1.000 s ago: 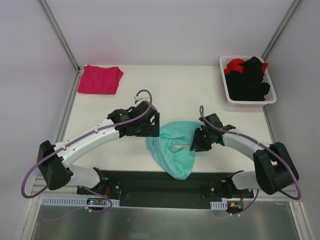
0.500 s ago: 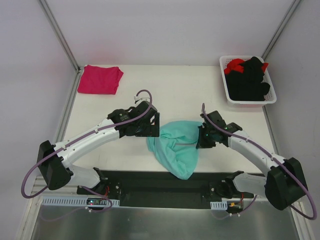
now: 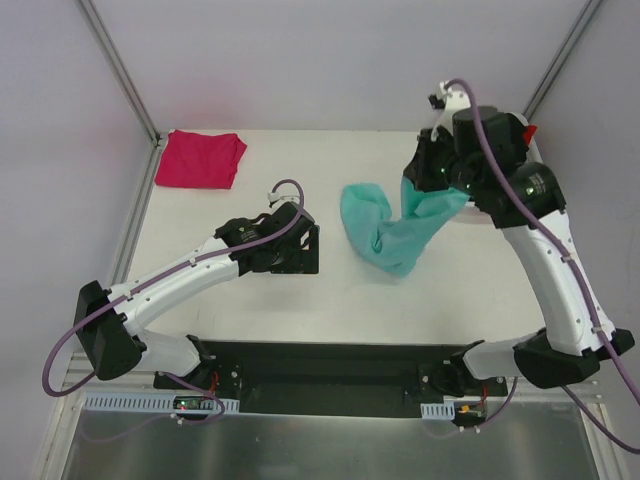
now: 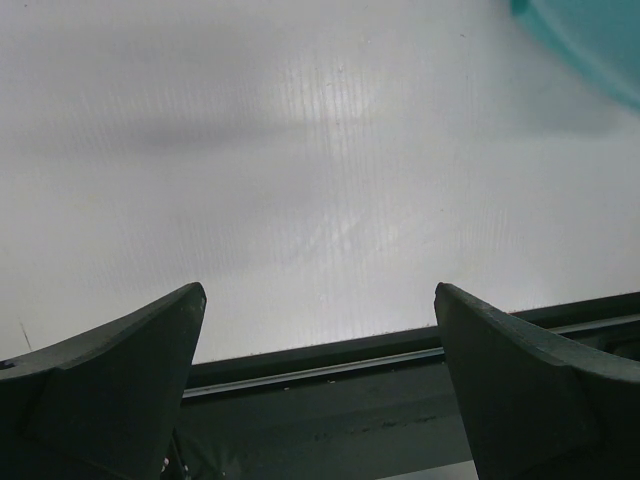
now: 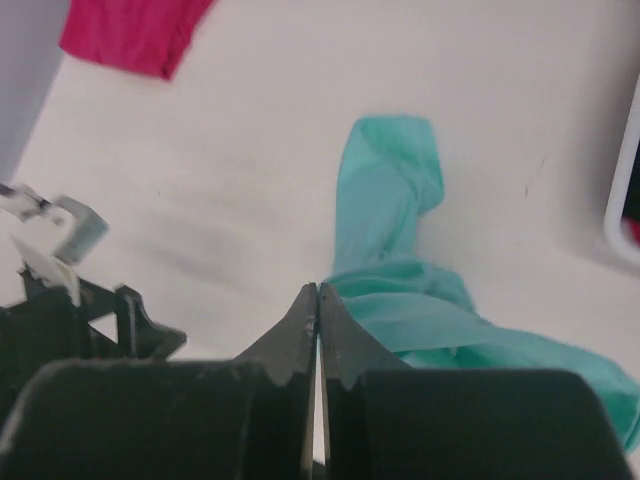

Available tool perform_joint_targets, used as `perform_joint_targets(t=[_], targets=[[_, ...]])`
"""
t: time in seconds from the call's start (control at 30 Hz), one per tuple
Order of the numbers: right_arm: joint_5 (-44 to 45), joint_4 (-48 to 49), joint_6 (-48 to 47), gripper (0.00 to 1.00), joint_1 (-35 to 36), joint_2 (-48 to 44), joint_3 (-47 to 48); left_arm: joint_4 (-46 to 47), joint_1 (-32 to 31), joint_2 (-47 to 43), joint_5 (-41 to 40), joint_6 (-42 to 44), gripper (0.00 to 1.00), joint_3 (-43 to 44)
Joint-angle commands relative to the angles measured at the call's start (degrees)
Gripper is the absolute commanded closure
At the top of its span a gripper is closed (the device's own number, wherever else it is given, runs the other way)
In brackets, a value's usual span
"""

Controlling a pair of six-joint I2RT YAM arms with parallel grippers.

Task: Fold and stack the t-shirts

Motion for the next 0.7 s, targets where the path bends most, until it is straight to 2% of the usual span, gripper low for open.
perform_joint_targets(t=[0.0, 0.07, 0.13, 0.33, 0.47, 0.67], targets=[[0.2, -8.7, -6.8, 0.99, 0.1, 8.2, 21.7, -1.1, -0.7, -1.9, -1.1, -1.2, 0.01, 1.0], [-0.7, -9.4, -8.3, 0.99, 0.0, 12.0, 31.6, -1.1, -0.7, -2.7, -1.3, -1.2, 0.01, 0.7], [-2.4, -7.6, -8.6, 0.99, -0.1, 12.6, 34.4, -1.2, -0.7, -3.4, -1.4, -1.2, 0.01, 0.5], [-7.9, 3.0, -6.4, 0.99, -0.9, 6.5, 26.0, -1.3, -0.7, -3.8, -1.4, -1.5, 0.01, -0.2], [-15.2, 17.8, -3.8, 0.99, -1.3, -1.7, 13.7, -1.3, -0.7, -3.6, -1.5, -1.6, 0.01, -0.4], [-17.6, 17.7, -1.2, 0.99, -3.1, -2.8, 17.3, -1.2, -0.7, -3.0, -0.9, -1.6, 0.01, 0.3]])
